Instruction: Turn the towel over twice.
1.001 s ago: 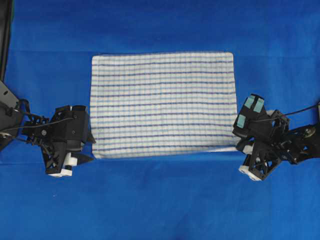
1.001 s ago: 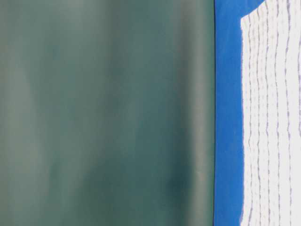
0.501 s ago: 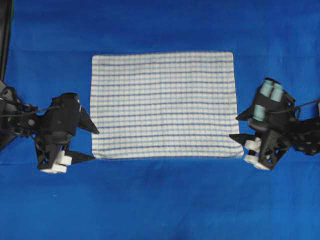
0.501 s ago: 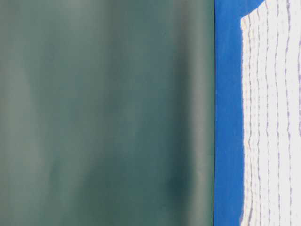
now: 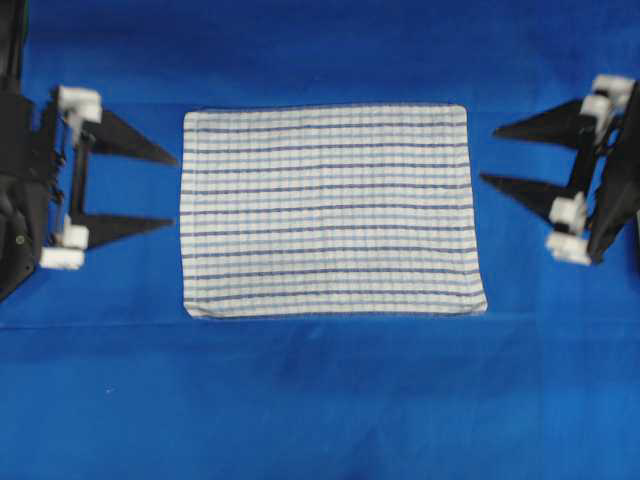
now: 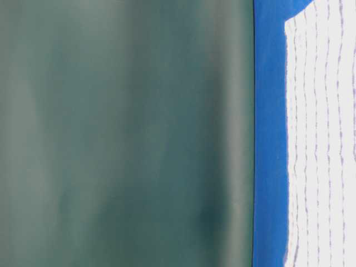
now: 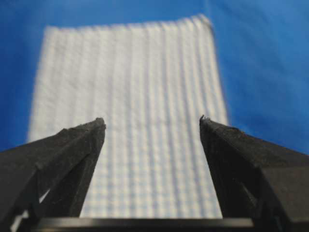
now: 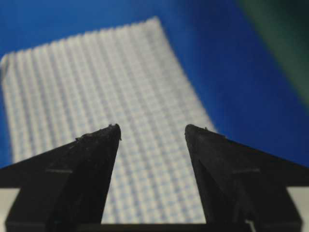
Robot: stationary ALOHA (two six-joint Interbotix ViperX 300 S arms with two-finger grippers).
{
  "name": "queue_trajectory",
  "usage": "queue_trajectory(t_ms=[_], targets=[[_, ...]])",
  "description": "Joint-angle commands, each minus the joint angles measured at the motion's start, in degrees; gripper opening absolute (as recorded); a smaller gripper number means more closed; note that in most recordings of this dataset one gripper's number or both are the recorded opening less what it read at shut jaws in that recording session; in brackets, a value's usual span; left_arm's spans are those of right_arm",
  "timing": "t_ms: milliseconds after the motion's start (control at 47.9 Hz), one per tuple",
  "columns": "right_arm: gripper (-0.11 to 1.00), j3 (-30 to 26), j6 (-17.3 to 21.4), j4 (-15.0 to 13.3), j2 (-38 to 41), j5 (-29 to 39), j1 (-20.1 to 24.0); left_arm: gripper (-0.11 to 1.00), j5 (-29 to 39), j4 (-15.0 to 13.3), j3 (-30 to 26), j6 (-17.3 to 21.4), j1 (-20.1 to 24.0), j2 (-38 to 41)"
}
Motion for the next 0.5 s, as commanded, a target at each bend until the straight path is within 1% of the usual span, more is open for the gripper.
queue_trajectory(t_ms=[0,63,209,313,480], targets=[[0.64,0.0,0.0,-2.5,-3.2,-0.4,-1.8,0.74,-0.9,0.0,-0.6,1.3,1.8,-2.0],[0.64,0.7,0.0,-3.6,-4.8,-0.4,-3.0,0.74,-1.2,0.1,-0.4,2.0,3.2,-3.3],[0.62,2.7,0.1,-3.8,-7.6,-3.3,-5.4,0.74,-2.5,0.0,0.4,2.1,4.7,-4.0],[0.62,3.0,0.3,-3.9,-8.1,-5.5,-5.9,0.74,-3.3,0.0,0.7,2.1,4.7,-3.7],[0.62,3.0,0.5,-3.9,-7.9,-5.9,-6.1,0.74,-3.3,0.0,0.7,2.2,4.8,-3.5]])
